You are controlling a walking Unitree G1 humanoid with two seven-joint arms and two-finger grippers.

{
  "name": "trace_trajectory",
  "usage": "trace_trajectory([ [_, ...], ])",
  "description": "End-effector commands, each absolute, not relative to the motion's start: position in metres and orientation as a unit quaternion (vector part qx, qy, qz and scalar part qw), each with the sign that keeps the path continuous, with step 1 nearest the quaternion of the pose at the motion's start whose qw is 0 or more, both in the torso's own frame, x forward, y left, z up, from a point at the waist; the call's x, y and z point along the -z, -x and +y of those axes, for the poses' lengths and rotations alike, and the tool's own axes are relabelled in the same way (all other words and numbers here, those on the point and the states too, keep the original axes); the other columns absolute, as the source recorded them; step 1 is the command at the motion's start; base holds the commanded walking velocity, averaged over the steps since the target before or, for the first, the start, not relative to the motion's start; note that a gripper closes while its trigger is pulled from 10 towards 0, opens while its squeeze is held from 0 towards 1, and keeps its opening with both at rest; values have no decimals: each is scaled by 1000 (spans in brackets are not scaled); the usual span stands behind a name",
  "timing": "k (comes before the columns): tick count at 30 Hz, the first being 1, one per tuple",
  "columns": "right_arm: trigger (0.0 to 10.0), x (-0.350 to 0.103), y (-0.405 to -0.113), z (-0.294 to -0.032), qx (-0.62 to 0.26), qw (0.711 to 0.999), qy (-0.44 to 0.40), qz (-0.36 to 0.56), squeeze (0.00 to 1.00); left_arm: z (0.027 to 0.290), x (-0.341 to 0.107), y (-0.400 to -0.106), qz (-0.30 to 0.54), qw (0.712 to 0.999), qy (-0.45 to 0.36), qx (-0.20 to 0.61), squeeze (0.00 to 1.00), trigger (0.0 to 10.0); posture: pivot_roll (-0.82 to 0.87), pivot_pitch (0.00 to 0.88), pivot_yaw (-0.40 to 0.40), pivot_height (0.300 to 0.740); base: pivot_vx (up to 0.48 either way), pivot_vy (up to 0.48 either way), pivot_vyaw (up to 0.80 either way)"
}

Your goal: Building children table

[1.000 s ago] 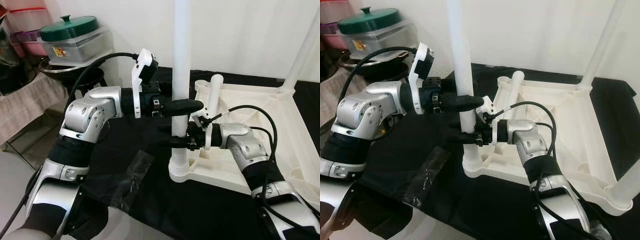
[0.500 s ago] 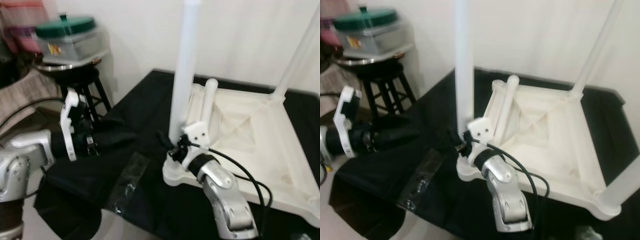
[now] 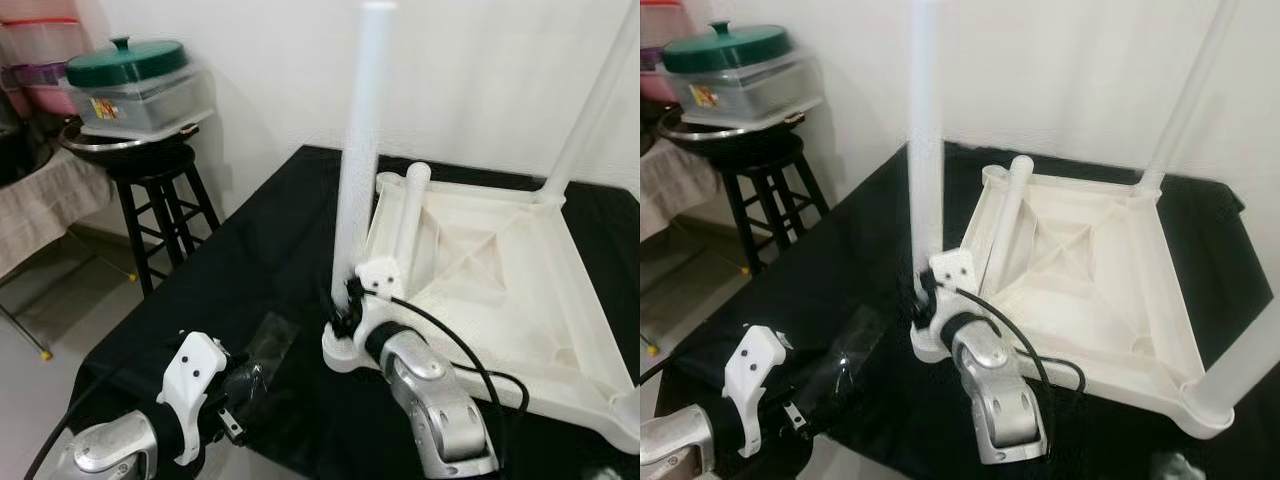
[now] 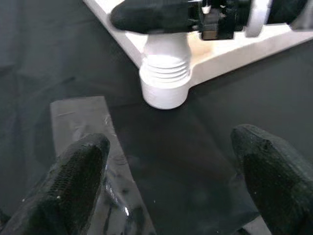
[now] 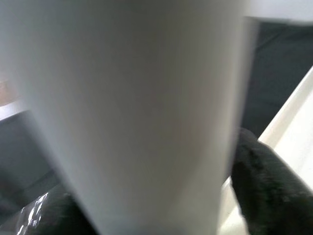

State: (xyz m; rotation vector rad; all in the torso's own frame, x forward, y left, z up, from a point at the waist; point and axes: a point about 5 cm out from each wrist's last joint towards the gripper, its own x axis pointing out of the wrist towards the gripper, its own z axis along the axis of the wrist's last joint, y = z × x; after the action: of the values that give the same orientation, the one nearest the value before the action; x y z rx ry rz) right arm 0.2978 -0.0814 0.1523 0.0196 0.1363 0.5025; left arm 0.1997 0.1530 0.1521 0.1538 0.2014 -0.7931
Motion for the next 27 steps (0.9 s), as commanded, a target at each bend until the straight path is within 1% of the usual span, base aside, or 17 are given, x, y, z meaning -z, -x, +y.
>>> trace_trajectory([
  [1,10000,-159,-301,-80,-275,960,-19,57,1000,151,-152,-200,92,913,-89,387,0,10000,87,33,-5,740,0,0,0],
  [2,10000,-175,-309,-87,-373,927,0,25,1000,146,-151,-200,81,915,-95,383,0,10000,90,20,-19,740,0,0,0],
  [4,10000,-175,-309,-87,-373,927,0,25,1000,146,-151,-200,81,915,-95,383,0,10000,90,20,-19,740,0,0,0],
  [5,10000,-180,-311,-90,-411,912,11,17,1000,143,-150,-200,77,916,-97,381,0,10000,91,19,-22,740,0,0,0],
  [6,10000,-183,-313,-94,-456,889,37,8,110,142,-149,-201,72,917,-97,379,0,10000,98,8,-33,740,0,0,0],
  [7,10000,-184,-314,-97,-489,871,51,8,0,140,-148,-202,67,919,-99,377,0,10000,100,7,-36,740,0,0,0],
  [8,10000,-184,-314,-97,-489,871,51,8,0,140,-148,-202,67,919,-99,377,0,10000,100,7,-36,740,0,0,0],
  [9,10000,-186,-316,-100,-515,855,58,10,0,138,-147,-202,62,919,-101,375,0,10000,104,0,-47,740,0,0,0],
  [11,10000,-186,-316,-100,-515,855,58,10,0,138,-147,-202,62,919,-101,375,0,10000,104,0,-47,740,0,0,0],
  [13,10000,-188,-315,-106,-602,794,76,30,0,135,-145,-204,53,921,-104,372,0,10000,117,0,-63,740,0,0,0],
  [14,10000,-188,-315,-106,-602,794,76,30,0,135,-145,-204,53,921,-104,372,0,10000,117,0,-63,740,0,0,0],
  [16,10000,-196,-331,-110,-630,772,78,40,0,131,-144,-206,48,921,-106,373,0,10000,123,0,-75,740,0,0,0],
  [19,10000,-201,-341,-111,-631,771,75,45,0,128,-143,-206,46,919,-106,377,0,10000,126,0,-84,740,0,0,0],
  [21,10000,-203,-345,-114,-639,764,75,49,0,126,-142,-206,44,917,-106,381,0,10000,126,0,-84,740,0,0,0],
  [22,6902,-202,-350,-117,-637,765,74,57,0,124,-141,-207,41,916,-104,385,0,10000,123,0,-93,740,0,0,0],
  [23,0,-201,-351,-120,-641,761,72,63,0,123,-141,-207,40,915,-104,387,0,10000,122,0,-96,740,0,0,0],
  [27,0,-195,-349,-126,-653,752,55,73,0,120,-140,-207,37,912,-102,395,0,10000,119,0,-97,740,0,0,0],
])
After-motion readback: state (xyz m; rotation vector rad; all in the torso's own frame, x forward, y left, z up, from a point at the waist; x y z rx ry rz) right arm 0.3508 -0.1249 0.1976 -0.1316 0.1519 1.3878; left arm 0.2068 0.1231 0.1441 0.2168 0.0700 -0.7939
